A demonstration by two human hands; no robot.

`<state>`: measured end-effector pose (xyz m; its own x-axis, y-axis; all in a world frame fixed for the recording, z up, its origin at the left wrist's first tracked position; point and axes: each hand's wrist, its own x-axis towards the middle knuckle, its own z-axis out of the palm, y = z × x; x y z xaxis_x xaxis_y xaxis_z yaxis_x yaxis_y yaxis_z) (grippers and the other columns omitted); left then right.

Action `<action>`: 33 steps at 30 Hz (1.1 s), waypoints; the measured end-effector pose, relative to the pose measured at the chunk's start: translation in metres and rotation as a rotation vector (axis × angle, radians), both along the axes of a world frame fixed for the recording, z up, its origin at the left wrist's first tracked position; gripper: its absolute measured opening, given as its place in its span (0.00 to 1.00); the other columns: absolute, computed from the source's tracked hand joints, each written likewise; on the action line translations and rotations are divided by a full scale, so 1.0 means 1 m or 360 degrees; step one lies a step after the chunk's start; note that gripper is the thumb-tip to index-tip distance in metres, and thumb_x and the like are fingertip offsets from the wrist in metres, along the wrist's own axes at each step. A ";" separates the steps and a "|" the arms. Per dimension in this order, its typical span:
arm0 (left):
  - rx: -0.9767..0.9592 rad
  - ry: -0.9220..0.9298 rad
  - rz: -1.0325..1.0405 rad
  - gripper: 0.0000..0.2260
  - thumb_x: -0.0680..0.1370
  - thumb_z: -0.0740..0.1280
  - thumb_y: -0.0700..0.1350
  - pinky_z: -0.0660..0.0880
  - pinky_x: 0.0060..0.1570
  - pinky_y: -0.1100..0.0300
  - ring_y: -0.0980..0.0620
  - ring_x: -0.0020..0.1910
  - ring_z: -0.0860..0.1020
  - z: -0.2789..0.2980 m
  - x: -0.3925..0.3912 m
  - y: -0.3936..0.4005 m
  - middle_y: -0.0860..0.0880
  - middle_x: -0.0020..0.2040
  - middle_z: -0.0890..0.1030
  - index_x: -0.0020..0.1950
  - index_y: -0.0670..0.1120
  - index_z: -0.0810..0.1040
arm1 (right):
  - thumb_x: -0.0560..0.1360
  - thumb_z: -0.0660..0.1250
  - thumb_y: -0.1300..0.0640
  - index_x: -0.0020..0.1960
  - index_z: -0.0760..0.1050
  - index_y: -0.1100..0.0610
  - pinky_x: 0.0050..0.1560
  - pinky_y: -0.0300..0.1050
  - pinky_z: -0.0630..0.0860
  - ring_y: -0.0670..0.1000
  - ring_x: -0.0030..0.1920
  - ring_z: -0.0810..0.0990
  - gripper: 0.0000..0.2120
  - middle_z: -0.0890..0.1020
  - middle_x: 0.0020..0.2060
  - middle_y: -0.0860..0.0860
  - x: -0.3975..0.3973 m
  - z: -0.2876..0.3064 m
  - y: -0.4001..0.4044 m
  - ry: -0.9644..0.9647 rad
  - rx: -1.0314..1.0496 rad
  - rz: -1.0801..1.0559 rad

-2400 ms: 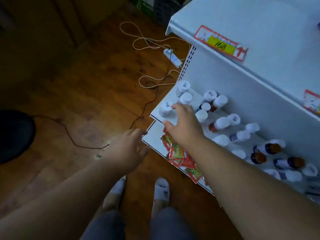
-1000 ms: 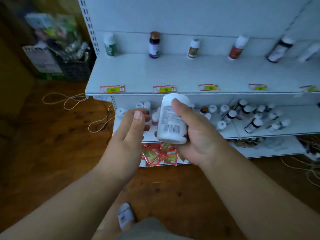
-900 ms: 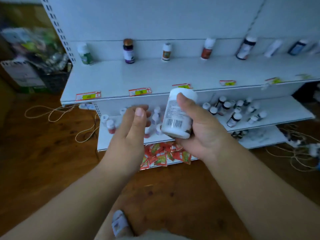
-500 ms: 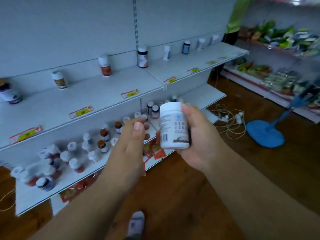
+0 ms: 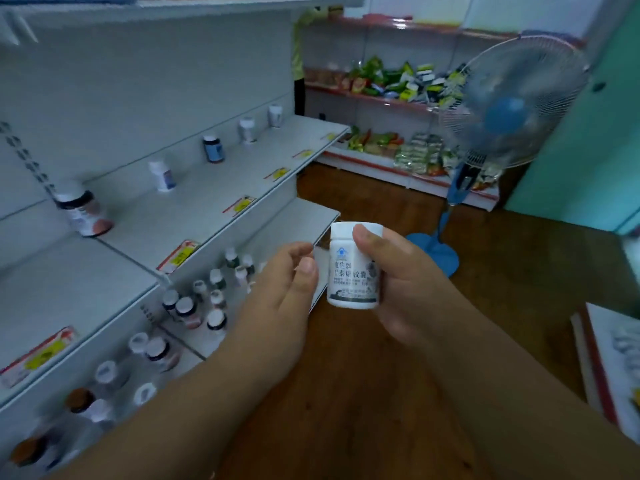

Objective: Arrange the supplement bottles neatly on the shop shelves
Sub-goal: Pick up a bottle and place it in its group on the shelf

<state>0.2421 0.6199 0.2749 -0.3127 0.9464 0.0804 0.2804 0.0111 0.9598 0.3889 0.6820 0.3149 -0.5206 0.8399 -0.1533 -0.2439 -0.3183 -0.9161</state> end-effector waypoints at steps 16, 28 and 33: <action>-0.0022 0.0470 -0.0087 0.30 0.73 0.48 0.72 0.67 0.56 0.67 0.68 0.61 0.69 0.008 0.116 0.322 0.61 0.67 0.70 0.71 0.60 0.64 | 0.69 0.70 0.53 0.63 0.75 0.59 0.51 0.54 0.83 0.55 0.48 0.85 0.25 0.85 0.48 0.57 0.127 0.010 0.339 -0.0050 0.0184 -0.0100; -0.0067 0.0551 0.0377 0.36 0.69 0.45 0.70 0.66 0.61 0.59 0.57 0.65 0.69 0.013 0.043 0.532 0.54 0.70 0.70 0.72 0.56 0.65 | 0.68 0.70 0.51 0.63 0.76 0.51 0.57 0.63 0.80 0.58 0.57 0.82 0.23 0.83 0.55 0.56 0.026 0.004 0.589 -0.0063 0.0169 0.0199; -0.0226 0.0662 0.0383 0.34 0.70 0.43 0.72 0.71 0.64 0.51 0.55 0.65 0.71 0.010 0.002 0.618 0.55 0.72 0.67 0.73 0.61 0.61 | 0.68 0.72 0.48 0.59 0.77 0.49 0.52 0.55 0.83 0.54 0.54 0.84 0.20 0.85 0.51 0.50 -0.008 0.004 0.690 -0.0266 0.0333 0.0142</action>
